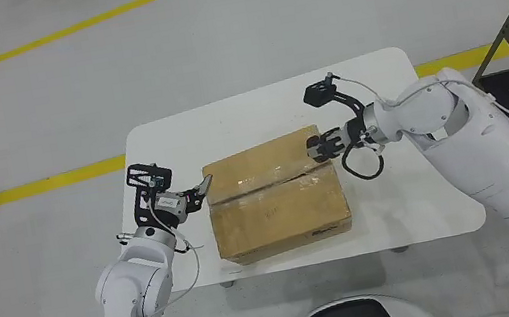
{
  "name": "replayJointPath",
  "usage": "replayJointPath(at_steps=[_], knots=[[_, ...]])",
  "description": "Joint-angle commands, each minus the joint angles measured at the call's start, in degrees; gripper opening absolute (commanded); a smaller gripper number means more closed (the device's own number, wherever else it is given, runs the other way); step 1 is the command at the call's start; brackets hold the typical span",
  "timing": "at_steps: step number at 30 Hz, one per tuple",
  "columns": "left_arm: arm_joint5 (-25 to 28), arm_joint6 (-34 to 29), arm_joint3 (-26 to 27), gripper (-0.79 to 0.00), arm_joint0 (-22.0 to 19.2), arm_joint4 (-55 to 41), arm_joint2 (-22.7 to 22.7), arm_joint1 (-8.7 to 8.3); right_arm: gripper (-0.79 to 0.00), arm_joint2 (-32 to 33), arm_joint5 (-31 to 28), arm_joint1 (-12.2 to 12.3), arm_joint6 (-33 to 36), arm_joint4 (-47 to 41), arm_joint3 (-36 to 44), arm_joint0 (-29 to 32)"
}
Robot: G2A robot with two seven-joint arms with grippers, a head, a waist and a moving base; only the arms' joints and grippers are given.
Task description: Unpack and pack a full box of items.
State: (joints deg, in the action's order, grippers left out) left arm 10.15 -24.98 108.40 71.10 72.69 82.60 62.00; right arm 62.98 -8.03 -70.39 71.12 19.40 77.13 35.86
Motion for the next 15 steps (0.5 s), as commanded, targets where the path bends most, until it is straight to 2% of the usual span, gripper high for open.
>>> replayJointPath(at_steps=[1,9,10,11,12,13,14,15], knots=[[0.0,0.0,0.0,0.0,0.0,0.0,0.0,0.0,-0.785,-0.1,0.0,0.1,-0.1,0.1,0.0,0.0],[0.1,0.1,0.0,0.0,0.1,-0.1,-0.1,0.01,-0.785,-1.2,-0.9,0.5,-0.4,2.3,-1.0,-0.1],[0.5,0.6,-0.1,-0.24,0.4,-0.2,-0.1,0.02,-0.785,-1.3,-1.0,0.5,-0.4,2.2,-1.1,-0.1],[0.6,0.7,-0.2,-0.446,0.5,0.0,-0.2,0.03,-0.785,-1.3,-1.2,0.5,-0.6,1.9,-1.1,-0.1],[0.8,0.7,-0.3,-0.496,0.6,-0.1,-0.4,0.06,-0.785,-1.3,-1.3,0.6,-0.6,1.8,-1.2,-0.1],[1.2,0.3,-0.7,-0.683,0.7,-0.8,-0.7,0.1,-0.785,-1.4,-1.5,0.6,-0.6,1.9,-1.2,-0.1],[1.6,0.0,-1.0,-0.785,0.5,-1.0,-0.9,0.13,-0.785,-1.5,-1.8,0.6,-0.5,2.0,-1.3,0.0],[1.9,-0.2,-1.3,-0.785,0.3,-1.1,-1.2,0.16,-0.785,-1.6,-1.9,0.7,-0.4,2.1,-1.4,0.0]])
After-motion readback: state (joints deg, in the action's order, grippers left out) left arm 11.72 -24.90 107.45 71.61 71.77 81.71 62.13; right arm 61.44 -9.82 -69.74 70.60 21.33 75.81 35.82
